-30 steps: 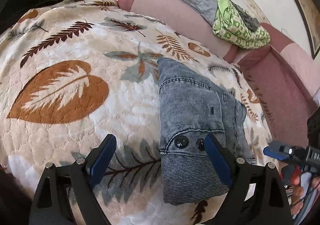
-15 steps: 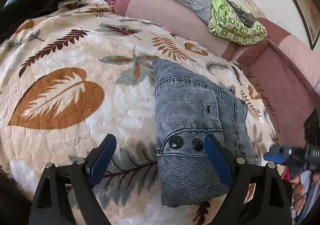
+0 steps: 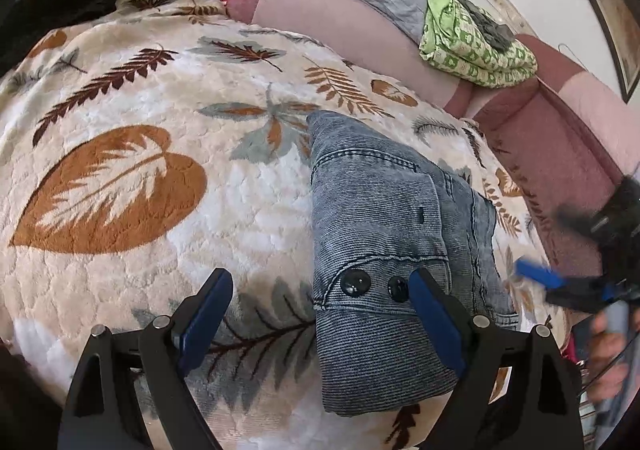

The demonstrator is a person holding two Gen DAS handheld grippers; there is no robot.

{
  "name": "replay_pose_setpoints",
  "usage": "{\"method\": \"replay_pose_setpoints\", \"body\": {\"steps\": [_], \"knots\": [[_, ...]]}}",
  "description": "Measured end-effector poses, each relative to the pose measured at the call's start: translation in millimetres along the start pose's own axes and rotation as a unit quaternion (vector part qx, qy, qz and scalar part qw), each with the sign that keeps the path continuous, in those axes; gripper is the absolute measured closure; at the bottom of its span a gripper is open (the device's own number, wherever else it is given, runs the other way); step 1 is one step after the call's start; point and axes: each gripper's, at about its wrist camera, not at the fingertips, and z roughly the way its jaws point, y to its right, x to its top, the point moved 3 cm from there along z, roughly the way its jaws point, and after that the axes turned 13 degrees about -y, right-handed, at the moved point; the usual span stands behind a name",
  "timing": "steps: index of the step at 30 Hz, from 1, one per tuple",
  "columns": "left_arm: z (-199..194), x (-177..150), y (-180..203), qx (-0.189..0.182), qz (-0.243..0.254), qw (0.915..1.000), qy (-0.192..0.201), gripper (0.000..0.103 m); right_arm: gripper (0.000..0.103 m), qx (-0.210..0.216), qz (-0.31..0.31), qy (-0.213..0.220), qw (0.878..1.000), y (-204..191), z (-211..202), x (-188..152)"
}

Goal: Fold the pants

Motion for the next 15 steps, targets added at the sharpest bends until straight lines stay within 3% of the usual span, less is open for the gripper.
{"method": "replay_pose_setpoints", "body": {"steps": [1,4,9,10,12,13,14,15], "knots": [[0.0,0.0,-0.1,-0.003,-0.001,1.0,-0.002,0.013,0.024,-0.036,0.008,-0.044,0.998,11.4,20.4,-3.1],[1.7,-1.2,-0.7,-0.003,-0.003,0.9999,-0.009,0.013,0.026,-0.057,-0.001,-0.042,0.997,-4.2,12.1,1.1],[5.5,-0.7,1.3,-0.004,-0.002,0.9999,-0.015,0.013,0.026,-0.112,-0.098,0.03,0.988,-80.8,-23.6,37.2],[5.3,-1.1,1.6,-0.003,0.0,0.9999,-0.013,0.013,0.026,-0.132,-0.113,0.04,0.984,-89.3,-21.7,47.4],[4.1,-1.5,1.1,-0.003,0.001,0.9999,-0.012,0.013,0.026,-0.213,-0.131,0.045,0.967,-84.9,-2.7,69.6],[3.1,-1.5,0.3,-0.003,0.0,0.9999,-0.012,0.013,0.026,-0.277,-0.121,0.023,0.953,-66.1,17.1,76.6],[1.9,-1.6,-0.4,-0.004,-0.001,0.9999,-0.011,0.013,0.025,-0.306,-0.098,-0.018,0.947,-42.5,37.5,78.1],[-0.6,-1.7,-0.6,-0.011,-0.001,0.9999,-0.009,0.013,0.02,-0.285,-0.059,-0.067,0.954,-11.3,58.1,74.5]]}}
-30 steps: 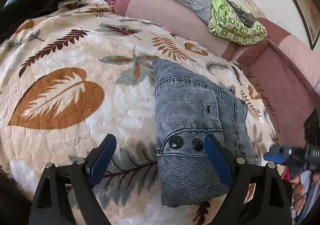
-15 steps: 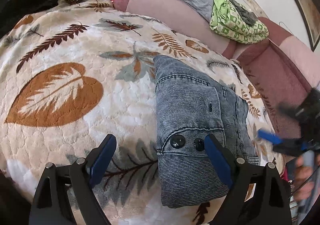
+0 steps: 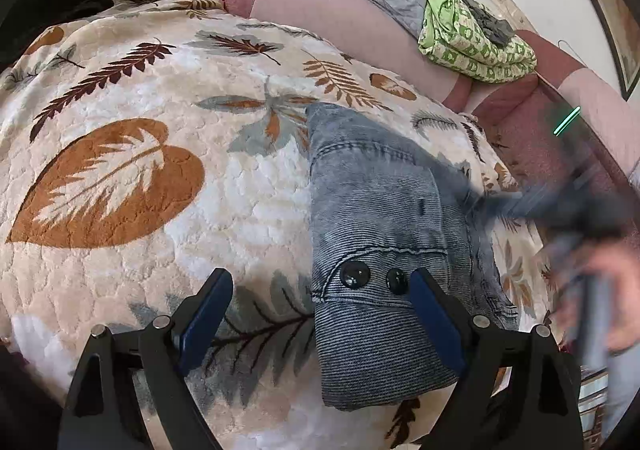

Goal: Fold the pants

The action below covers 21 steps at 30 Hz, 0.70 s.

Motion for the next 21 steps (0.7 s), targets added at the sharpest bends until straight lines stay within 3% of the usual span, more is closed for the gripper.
{"method": "replay_pose_setpoints", "body": {"steps": [1,4,6,9,12,16,18,19,20,21], "knots": [[-2.7,-0.1,0.2,0.001,-0.002,1.0,0.004,0.013,0.015,0.018,0.012,0.023,1.0,7.4,-2.1,-3.1],[-8.7,2.9,3.1,-0.001,0.005,0.9998,0.019,0.013,0.014,0.021,0.018,0.015,1.0,6.2,-23.4,-3.2],[0.9,4.4,7.4,-0.012,0.006,0.9999,-0.008,0.013,0.014,-0.013,-0.005,0.036,0.999,-6.7,-51.0,3.0],[12.3,0.6,14.5,-0.02,0.019,0.999,-0.034,0.013,0.013,-0.006,-0.041,0.065,0.997,-43.6,-93.7,22.8],[13.1,0.2,17.7,-0.016,0.031,0.9989,-0.032,0.013,0.013,0.019,-0.099,0.029,0.994,-97.3,-96.5,52.1],[15.0,0.0,15.3,-0.022,0.028,0.9987,-0.037,0.013,0.013,-0.029,-0.156,-0.054,0.986,-162.5,-45.7,86.7],[15.3,-1.5,15.3,-0.023,0.03,0.9986,-0.037,0.013,0.015,-0.064,-0.166,-0.09,0.98,-169.2,-20.4,91.8],[16.0,-1.0,15.4,-0.023,0.03,0.9986,-0.037,0.013,0.02,-0.076,-0.171,-0.113,0.976,-172.4,-5.6,93.2],[16.0,-1.4,15.2,-0.023,0.03,0.9986,-0.037,0.013,0.047,-0.086,-0.173,-0.133,0.972,-173.1,5.9,94.0],[16.3,-1.4,15.2,-0.024,0.03,0.9985,-0.038,0.013,0.063,-0.094,-0.169,-0.15,0.969,-169.7,14.2,94.1]]}}
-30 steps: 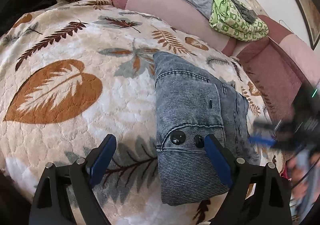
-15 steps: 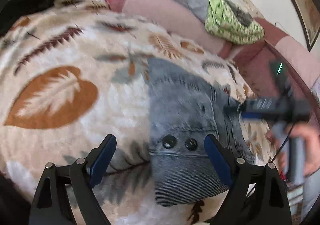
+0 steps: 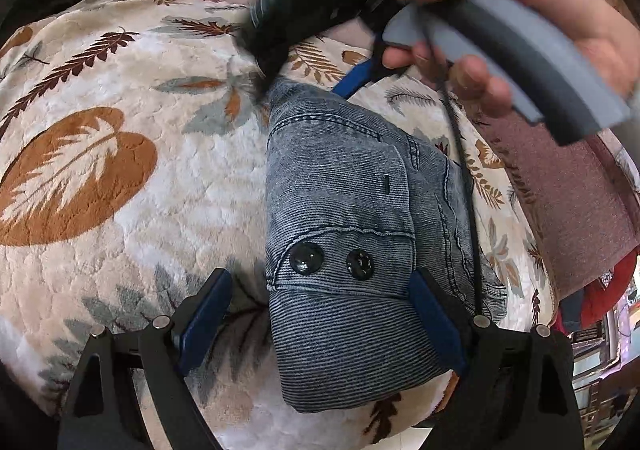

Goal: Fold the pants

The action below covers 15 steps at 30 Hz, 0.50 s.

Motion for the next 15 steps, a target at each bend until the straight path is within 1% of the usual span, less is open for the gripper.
{"method": "replay_pose_setpoints", "body": {"steps": [1,3,5,7,8,12,13,14,15], "knots": [[0.8,0.1,0.1,0.0,0.001,1.0,-0.002,0.013,0.064,0.012,0.007,0.0,1.0,4.1,1.3,-0.6],[2.0,0.2,1.2,0.001,0.003,1.0,-0.003,0.013,0.068,0.061,0.035,0.026,0.997,19.0,-4.9,-6.0],[3.2,0.4,2.8,0.002,0.006,1.0,-0.004,0.013,0.069,0.121,0.085,0.052,0.988,40.9,-6.2,-14.0],[4.6,0.0,4.8,0.004,0.008,0.9999,-0.005,0.013,0.068,0.155,0.124,0.064,0.978,56.1,2.0,-19.7],[4.8,-0.5,5.6,0.007,0.01,0.9999,-0.005,0.013,0.066,0.169,0.136,0.07,0.974,59.4,5.1,-22.0],[6.1,-2.9,8.5,0.014,0.019,0.9997,-0.002,0.013,0.061,0.198,0.196,0.12,0.953,76.5,3.9,-32.3],[6.1,-3.3,9.1,0.016,0.02,0.9997,-0.001,0.013,0.06,0.196,0.213,0.133,0.948,82.8,1.3,-36.4],[5.1,-3.8,8.0,0.016,0.021,0.9997,-0.001,0.013,0.061,0.189,0.221,0.142,0.946,87.5,-1.8,-39.5],[5.3,-4.0,8.7,0.017,0.021,0.9996,0.001,0.013,0.061,0.172,0.228,0.152,0.946,92.8,-6.6,-44.3]]}}
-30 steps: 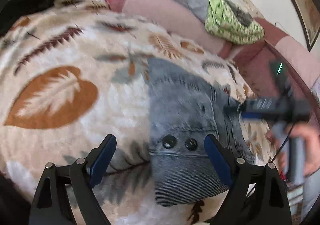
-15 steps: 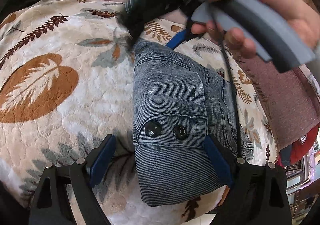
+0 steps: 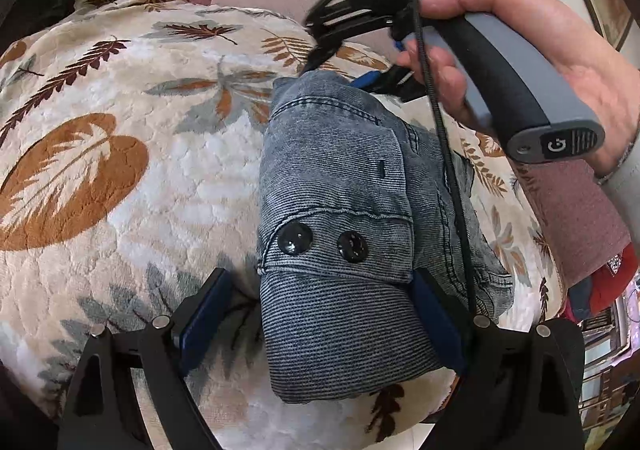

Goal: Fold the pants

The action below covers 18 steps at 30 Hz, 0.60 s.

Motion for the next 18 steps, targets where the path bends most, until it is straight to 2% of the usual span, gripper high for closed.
{"method": "replay_pose_setpoints", "body": {"steps": [1,3,6,9,12,13,15,16,18], "knots": [[-1.0,-0.7,0.1,0.0,0.0,1.0,0.001,0.013,0.061,-0.004,0.0,0.009,1.0,4.7,-7.0,-0.8],[0.0,-1.2,1.5,0.002,0.001,1.0,0.003,0.013,0.06,0.018,0.003,0.024,1.0,19.3,-25.8,-4.4],[-2.4,-3.2,3.0,-0.001,0.001,1.0,0.006,0.013,0.045,0.029,-0.02,0.045,0.998,33.3,-53.1,-25.3],[-10.9,-5.7,3.9,-0.007,0.0,0.9998,0.017,0.013,0.043,0.053,-0.029,0.053,0.997,57.9,-64.1,-61.2],[-25.7,-5.8,3.5,-0.017,-0.003,0.9986,0.049,0.013,0.038,0.099,-0.009,0.054,0.994,96.1,-58.4,-103.1],[-29.2,-5.4,3.0,-0.017,-0.003,0.9981,0.06,0.013,0.032,0.108,-0.001,0.04,0.993,108.5,-45.1,-116.3],[-25.6,-2.8,1.8,-0.01,-0.006,0.9983,0.057,0.013,0.033,0.107,-0.014,-0.021,0.994,124.3,-3.5,-136.1],[-17.5,-2.3,0.4,-0.004,-0.01,0.9991,0.04,0.013,0.034,0.119,-0.03,0.014,0.992,128.1,-7.0,-142.6],[-7.2,-4.2,-4.9,-0.003,-0.021,0.9995,0.023,0.013,0.034,0.129,-0.013,0.023,0.991,130.4,-23.1,-149.8]]}}
